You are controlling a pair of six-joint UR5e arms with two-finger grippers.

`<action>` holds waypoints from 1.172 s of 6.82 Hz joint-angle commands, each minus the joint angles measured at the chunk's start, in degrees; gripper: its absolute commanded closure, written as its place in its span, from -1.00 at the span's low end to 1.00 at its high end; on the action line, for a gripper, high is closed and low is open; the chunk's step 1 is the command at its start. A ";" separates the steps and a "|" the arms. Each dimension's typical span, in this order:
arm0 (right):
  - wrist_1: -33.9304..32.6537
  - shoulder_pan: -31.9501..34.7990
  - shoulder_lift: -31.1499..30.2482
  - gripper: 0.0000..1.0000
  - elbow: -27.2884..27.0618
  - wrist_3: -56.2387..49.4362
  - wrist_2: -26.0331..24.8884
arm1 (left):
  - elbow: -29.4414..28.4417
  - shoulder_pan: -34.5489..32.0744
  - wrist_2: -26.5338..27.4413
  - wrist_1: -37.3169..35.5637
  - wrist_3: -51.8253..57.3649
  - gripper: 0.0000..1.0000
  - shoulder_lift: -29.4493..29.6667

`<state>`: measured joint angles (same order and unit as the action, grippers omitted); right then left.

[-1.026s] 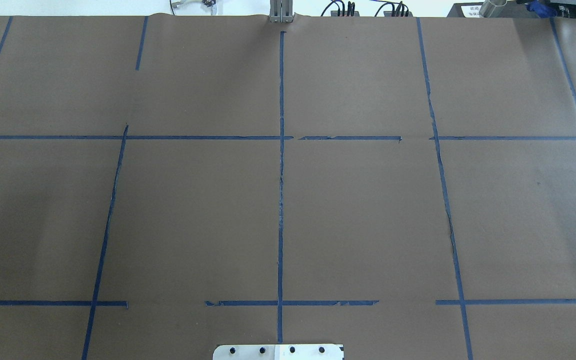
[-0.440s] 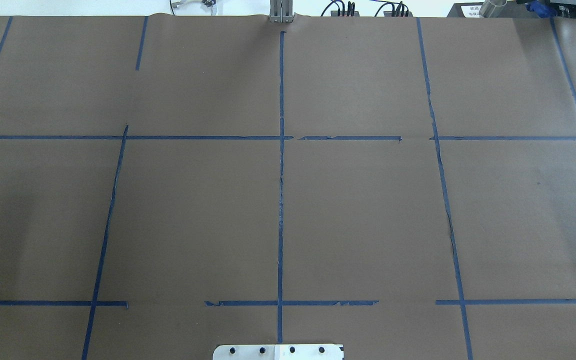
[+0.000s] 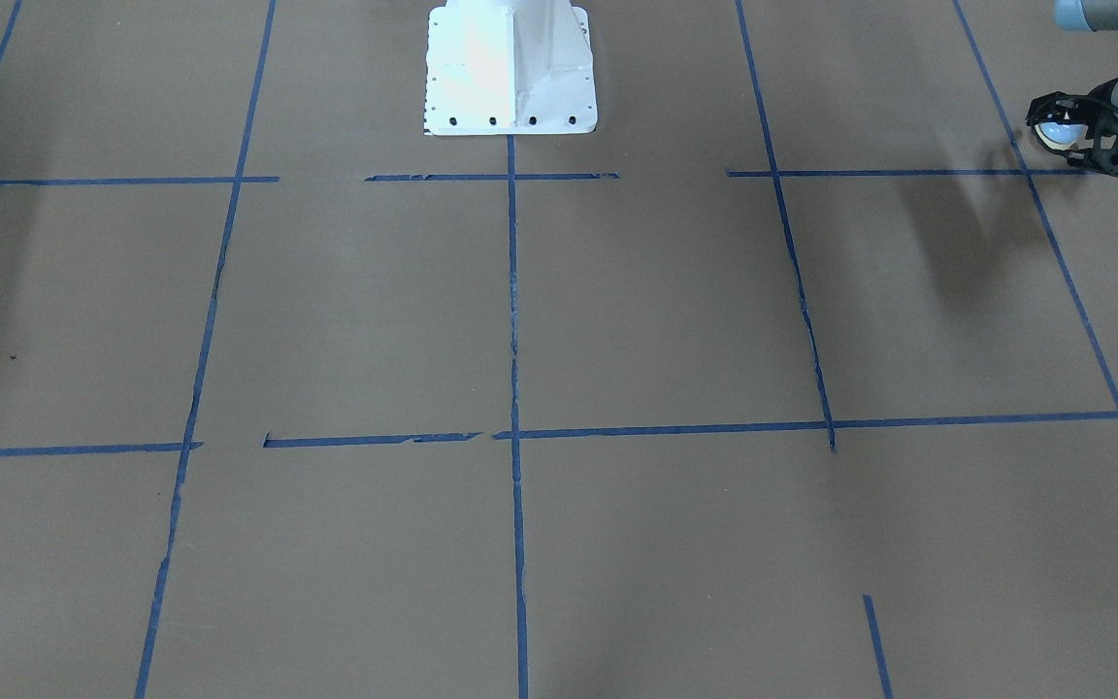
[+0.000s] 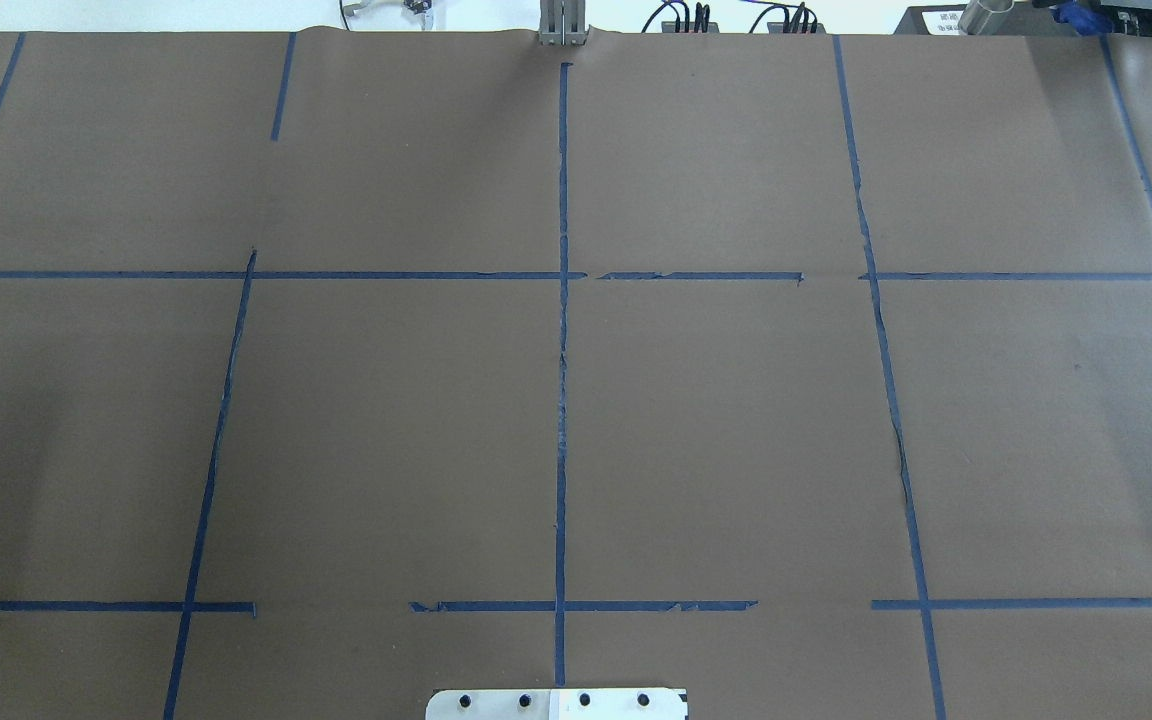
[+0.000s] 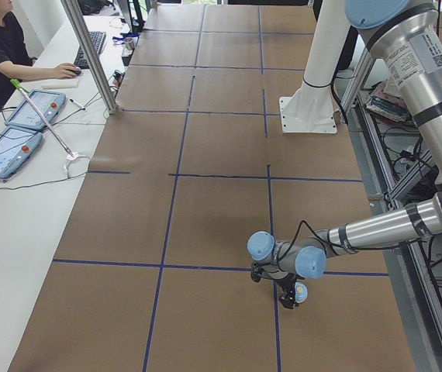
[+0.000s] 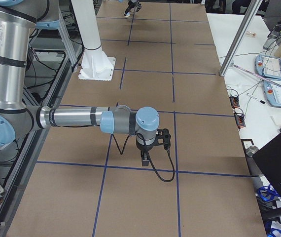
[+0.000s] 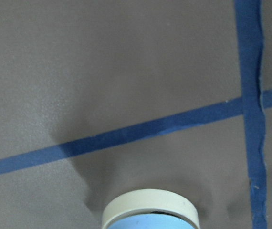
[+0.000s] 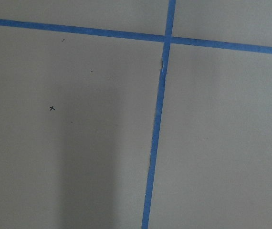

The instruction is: Place and press bell with both arms

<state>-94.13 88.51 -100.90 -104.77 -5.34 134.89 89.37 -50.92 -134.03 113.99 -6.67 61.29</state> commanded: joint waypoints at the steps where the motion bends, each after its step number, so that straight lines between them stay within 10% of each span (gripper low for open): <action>1: 0.00 0.00 -0.09 -1.00 0.00 0.06 0.03 | -0.08 0.12 0.00 0.09 -0.01 -0.22 -0.03; 3: 0.00 0.00 0.00 -1.00 -0.09 0.06 0.03 | 1.40 0.04 0.00 0.35 -0.01 0.75 -0.12; 8: 0.00 0.00 0.00 -1.00 -0.09 -0.02 1.52 | 16.62 -12.27 0.53 -0.35 -12.68 0.84 7.48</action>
<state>-94.13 88.51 -100.90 -104.93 -5.33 135.94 104.76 -61.90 -133.50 113.80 -12.33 64.20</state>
